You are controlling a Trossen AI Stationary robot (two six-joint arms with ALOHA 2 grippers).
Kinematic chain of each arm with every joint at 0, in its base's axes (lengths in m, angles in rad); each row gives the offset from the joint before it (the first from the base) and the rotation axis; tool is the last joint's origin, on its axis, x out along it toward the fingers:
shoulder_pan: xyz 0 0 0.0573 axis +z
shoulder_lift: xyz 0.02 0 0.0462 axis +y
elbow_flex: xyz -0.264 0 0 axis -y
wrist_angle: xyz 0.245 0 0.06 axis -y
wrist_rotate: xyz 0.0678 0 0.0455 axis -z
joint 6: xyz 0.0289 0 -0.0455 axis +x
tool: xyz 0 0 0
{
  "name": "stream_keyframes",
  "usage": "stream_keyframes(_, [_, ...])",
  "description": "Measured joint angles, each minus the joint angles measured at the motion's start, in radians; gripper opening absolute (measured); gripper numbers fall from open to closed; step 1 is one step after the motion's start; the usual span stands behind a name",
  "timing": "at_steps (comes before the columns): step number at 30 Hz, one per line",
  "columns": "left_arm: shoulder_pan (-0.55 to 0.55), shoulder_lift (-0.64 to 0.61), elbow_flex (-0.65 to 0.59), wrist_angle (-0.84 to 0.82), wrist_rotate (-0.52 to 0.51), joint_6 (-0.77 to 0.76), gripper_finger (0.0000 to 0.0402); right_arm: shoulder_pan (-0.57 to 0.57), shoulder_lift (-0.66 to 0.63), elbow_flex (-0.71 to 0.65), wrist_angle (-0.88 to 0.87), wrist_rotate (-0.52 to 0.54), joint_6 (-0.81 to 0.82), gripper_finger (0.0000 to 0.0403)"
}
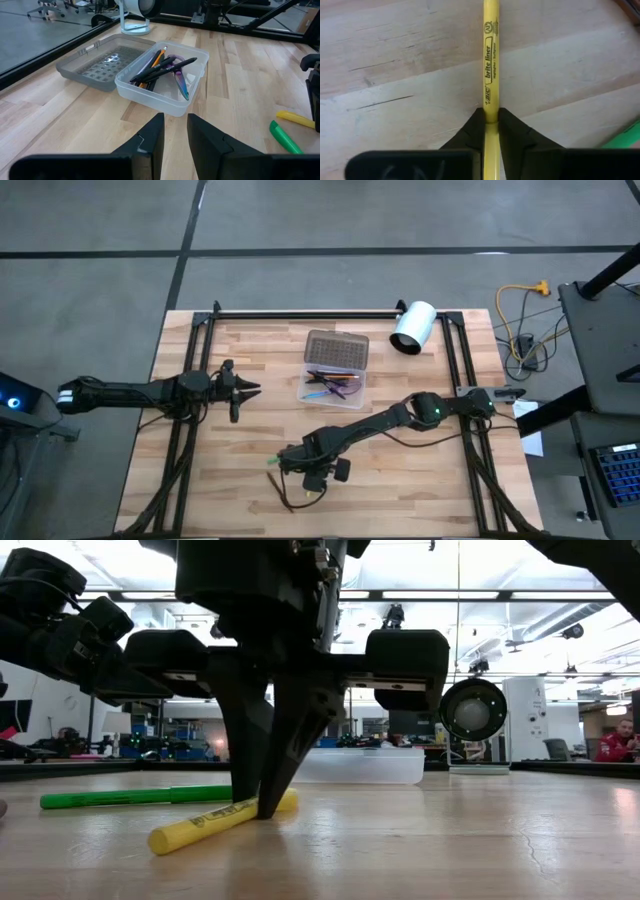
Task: Pick & place school supplies into a supply box
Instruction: Put the yellow pen into the supply box
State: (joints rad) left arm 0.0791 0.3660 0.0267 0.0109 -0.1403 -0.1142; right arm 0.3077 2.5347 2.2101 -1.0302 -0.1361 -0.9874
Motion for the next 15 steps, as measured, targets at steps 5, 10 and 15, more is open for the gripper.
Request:
stream_keyframes(5, [0.000, 0.000, 0.000, 0.000, 0.000, 0.000, 0.0069, 0.003, 0.000, 0.007, -0.004, 0.005, 0.028, 0.0017])
stream_keyframes(10, [0.000, 0.000, 0.000, 0.000, 0.000, 0.000, 0.0069, 0.010, 0.002, 0.026, -0.022, 0.010, 0.063, 0.0016])
stream_keyframes(15, [0.000, 0.000, 0.000, 0.000, 0.000, 0.000, 0.0069, 0.017, 0.002, 0.057, -0.048, 0.010, 0.108, 0.0014])
